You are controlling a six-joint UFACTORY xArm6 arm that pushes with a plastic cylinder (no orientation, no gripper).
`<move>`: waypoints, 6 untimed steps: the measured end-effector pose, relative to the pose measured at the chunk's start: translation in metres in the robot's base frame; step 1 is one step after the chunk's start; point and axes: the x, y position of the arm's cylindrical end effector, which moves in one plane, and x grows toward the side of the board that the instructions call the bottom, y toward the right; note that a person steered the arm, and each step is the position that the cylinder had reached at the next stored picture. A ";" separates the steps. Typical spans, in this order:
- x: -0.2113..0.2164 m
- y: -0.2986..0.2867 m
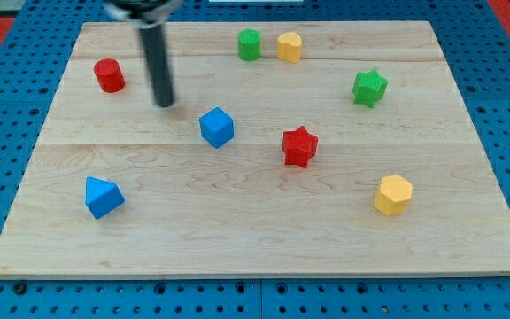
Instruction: Place the red circle towards the left side of the green circle
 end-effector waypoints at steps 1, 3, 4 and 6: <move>-0.016 -0.085; -0.068 0.020; -0.088 0.081; -0.014 0.151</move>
